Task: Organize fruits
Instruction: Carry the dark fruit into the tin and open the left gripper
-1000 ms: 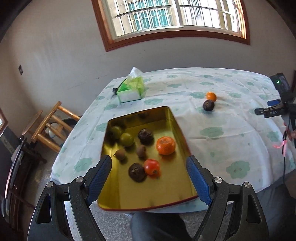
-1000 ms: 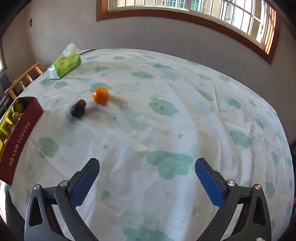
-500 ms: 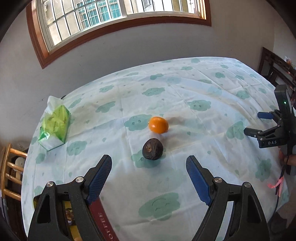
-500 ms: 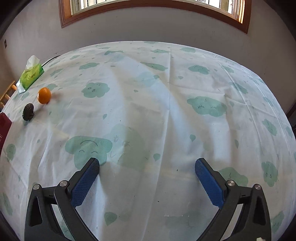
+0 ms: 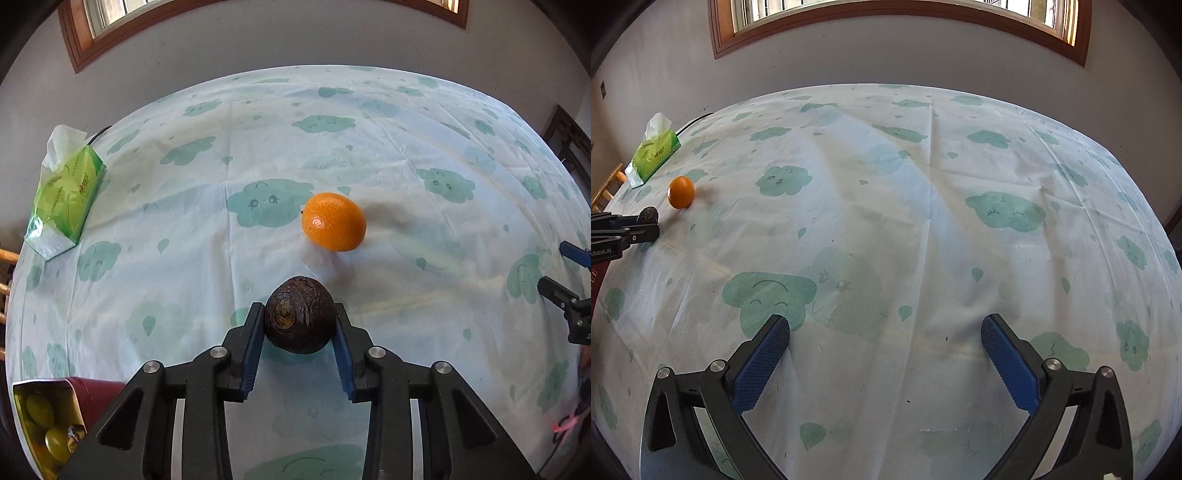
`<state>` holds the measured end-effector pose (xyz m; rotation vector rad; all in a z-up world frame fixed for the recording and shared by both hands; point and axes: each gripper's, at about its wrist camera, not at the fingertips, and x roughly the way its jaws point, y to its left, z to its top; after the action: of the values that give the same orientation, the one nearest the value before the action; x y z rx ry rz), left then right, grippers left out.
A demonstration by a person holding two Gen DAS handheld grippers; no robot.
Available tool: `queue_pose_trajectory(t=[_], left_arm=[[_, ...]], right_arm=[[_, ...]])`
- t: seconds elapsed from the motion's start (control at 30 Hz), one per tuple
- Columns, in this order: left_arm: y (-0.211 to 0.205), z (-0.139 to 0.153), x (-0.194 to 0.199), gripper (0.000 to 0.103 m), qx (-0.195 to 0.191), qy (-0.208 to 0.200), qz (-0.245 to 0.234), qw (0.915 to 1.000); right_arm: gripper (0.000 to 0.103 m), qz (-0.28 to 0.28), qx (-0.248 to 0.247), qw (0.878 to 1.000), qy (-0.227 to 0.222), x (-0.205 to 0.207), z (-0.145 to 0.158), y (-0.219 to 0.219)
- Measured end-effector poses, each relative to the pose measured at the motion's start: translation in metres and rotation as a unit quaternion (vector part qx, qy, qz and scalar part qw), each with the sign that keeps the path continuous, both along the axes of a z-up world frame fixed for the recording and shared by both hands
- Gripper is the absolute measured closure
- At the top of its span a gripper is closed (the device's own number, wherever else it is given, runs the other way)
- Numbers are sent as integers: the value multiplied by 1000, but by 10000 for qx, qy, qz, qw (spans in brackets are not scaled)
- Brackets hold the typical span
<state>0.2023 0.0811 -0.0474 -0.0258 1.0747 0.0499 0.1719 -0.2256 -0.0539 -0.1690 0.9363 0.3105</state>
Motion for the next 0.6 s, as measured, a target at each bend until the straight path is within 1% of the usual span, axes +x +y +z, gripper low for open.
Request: queue_pose_trajectory(t=[0.07,0.13,0.27,0.37,0.47,0.6], left_arm=[[-4,10,-17,66,-259,-181,161,9994],[-11,25,-38,66,-367,-355,198,9985],[-25,46,-79,66,-334,-591,302,9972],[-31,60,-106,66,-129,-772,416,9961],[-28,72,-131,66,-70,-986,571,9935],[-18,84,-161,66,47,-1140,748,9907]], right_arm=[[0,2,-1,10000,3,0,0,0],[0,-2,1,10000,0,0,0,0],[0,-8,3,10000,0,0,0,1],[0,-6,1,10000,-1,1,0,0],[0,-4,1,10000,-1,1,0,0],[0,-4,0,10000,-1,1,0,0]])
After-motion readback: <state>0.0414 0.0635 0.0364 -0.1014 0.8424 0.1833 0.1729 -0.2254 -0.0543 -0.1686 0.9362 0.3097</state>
